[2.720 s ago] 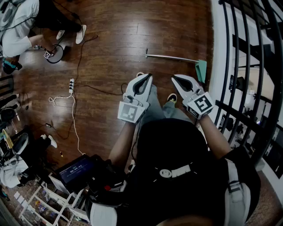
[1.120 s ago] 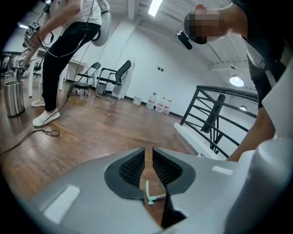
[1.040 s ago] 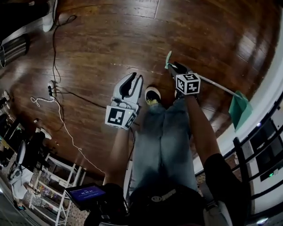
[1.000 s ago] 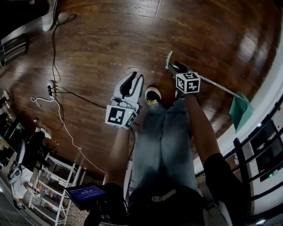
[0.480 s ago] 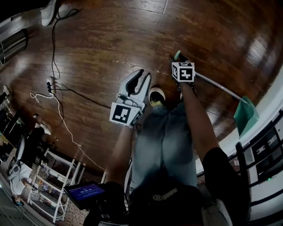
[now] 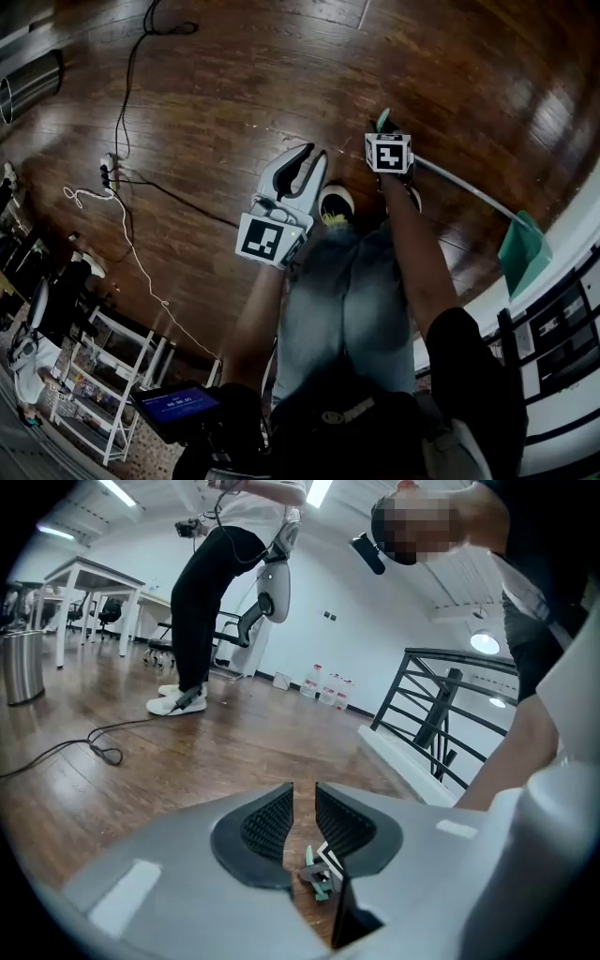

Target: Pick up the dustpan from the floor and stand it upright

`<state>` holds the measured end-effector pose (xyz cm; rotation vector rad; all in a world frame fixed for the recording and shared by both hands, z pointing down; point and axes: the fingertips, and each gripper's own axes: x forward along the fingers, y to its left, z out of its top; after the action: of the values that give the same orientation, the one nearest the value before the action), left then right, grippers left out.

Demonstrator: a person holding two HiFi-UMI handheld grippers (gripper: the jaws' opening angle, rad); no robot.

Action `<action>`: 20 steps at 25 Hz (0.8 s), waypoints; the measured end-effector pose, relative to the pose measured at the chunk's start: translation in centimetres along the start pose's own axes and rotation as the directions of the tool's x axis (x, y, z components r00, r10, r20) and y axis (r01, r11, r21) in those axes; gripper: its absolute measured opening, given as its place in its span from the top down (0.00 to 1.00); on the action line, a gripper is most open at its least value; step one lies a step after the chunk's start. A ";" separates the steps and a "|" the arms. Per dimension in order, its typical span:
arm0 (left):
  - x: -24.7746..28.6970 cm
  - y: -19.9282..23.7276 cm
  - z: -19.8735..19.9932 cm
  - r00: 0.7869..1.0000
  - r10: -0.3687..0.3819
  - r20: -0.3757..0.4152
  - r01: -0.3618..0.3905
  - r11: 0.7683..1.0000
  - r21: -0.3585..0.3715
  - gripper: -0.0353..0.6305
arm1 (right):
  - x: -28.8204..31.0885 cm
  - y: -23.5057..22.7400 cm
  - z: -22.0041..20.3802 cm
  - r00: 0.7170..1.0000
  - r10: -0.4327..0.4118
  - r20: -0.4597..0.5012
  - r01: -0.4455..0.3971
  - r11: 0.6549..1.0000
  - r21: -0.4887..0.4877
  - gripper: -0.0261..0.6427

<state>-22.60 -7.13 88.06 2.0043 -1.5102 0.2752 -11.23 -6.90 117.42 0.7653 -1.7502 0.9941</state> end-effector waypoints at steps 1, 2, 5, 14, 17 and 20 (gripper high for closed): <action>0.0 0.0 0.0 1.000 -0.005 0.004 0.005 1.000 0.003 0.81 | -0.1 0.0 0.0 1.000 -0.005 -0.001 0.005 1.000 0.007 0.74; -0.1 0.0 0.0 1.000 -0.007 0.005 0.006 1.000 0.004 0.81 | -0.3 0.0 0.0 1.000 -0.007 0.001 0.007 1.000 0.016 0.75; -0.3 -0.1 0.1 1.000 0.004 0.001 -0.004 1.000 0.000 0.83 | -2.1 0.2 0.7 0.999 0.006 0.035 -0.008 0.999 0.044 0.76; -4.5 -6.6 9.0 0.997 -0.062 0.038 0.061 0.998 0.013 0.92 | -19.4 2.4 4.4 0.979 0.132 0.157 -0.160 0.972 0.174 0.80; -6.9 -10.0 13.6 0.994 -0.094 0.057 0.092 0.995 0.038 0.92 | -27.2 3.4 5.6 0.964 0.170 0.202 -0.212 0.955 0.209 0.82; -9.2 -14.0 19.4 0.988 -0.130 0.079 0.125 0.990 0.065 0.92 | -36.2 4.1 7.6 0.942 0.218 0.256 -0.280 0.930 0.240 0.83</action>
<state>-16.30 -8.69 63.21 2.1740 -1.4315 0.1890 -5.04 -9.36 80.79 0.8691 -1.9658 1.3897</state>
